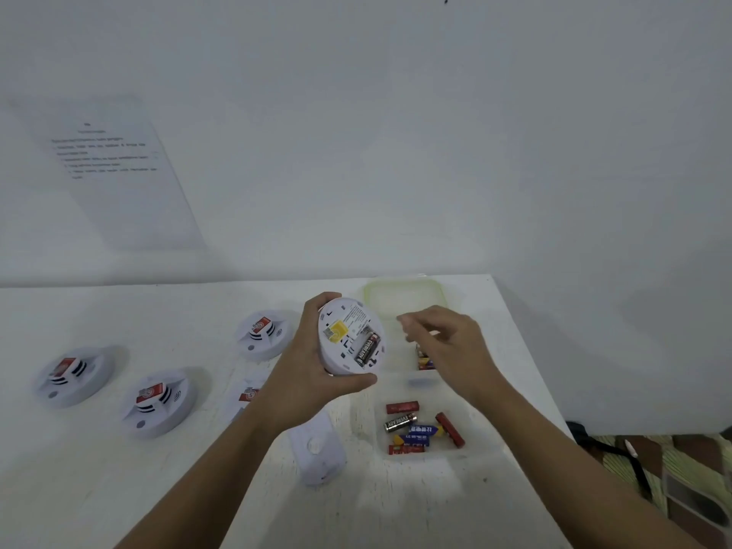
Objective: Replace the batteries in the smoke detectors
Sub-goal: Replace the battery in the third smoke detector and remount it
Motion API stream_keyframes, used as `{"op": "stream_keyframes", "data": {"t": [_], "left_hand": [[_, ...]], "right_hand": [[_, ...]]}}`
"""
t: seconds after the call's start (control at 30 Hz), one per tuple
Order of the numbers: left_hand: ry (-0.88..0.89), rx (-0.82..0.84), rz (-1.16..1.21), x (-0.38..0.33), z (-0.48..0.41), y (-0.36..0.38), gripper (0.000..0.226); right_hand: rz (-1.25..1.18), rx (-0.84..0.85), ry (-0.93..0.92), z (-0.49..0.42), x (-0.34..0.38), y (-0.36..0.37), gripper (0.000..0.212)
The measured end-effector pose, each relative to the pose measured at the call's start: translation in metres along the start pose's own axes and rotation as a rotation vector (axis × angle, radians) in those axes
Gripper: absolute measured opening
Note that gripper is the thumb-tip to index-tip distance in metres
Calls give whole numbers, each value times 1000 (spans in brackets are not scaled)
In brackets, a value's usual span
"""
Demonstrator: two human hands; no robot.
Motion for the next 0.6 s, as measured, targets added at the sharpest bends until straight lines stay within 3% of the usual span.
{"op": "stream_keyframes", "data": {"t": [0.1, 0.37, 0.6], "left_hand": [[-11, -17, -5, 8, -3, -6, 98], [-42, -15, -35, 26, -10, -10, 96], [-66, -5, -39, 35, -16, -8, 98]], "right_hand": [[324, 26, -46, -17, -21, -15, 10], [948, 427, -109, -31, -73, 17, 26], [1052, 539, -134, -37, -89, 32, 34]]}}
Point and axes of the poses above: each hand's wrist, its own z-axis away from the middle knuckle, its own y-axis out of the palm, x = y × z, the point moved 8 cm from there along -z, towards the middle knuckle, and after that the axes turned 9 degrees about -x, right-handed, at the moved point
